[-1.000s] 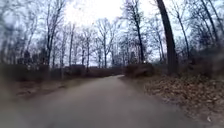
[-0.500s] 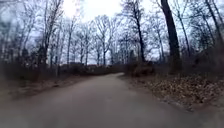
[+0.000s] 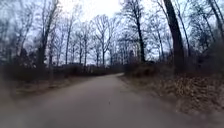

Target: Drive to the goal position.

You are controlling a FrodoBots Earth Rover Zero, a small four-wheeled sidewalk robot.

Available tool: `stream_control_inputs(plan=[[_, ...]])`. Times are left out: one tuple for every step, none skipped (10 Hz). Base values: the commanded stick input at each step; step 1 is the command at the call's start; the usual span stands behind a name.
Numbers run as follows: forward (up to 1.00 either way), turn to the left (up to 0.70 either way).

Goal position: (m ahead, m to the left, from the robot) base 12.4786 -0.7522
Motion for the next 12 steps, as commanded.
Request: stream_control_inputs(plan=[[1.00,0.00],[1.00,0.00],[1.00,0.00],[1.00,0.00],[1.00,0.00],[1.00,0.00],[1.00,0.00],[1.00,0.00],[1.00,0.00],[1.00,0.00],[1.00,0.00],[1.00,0.00]])
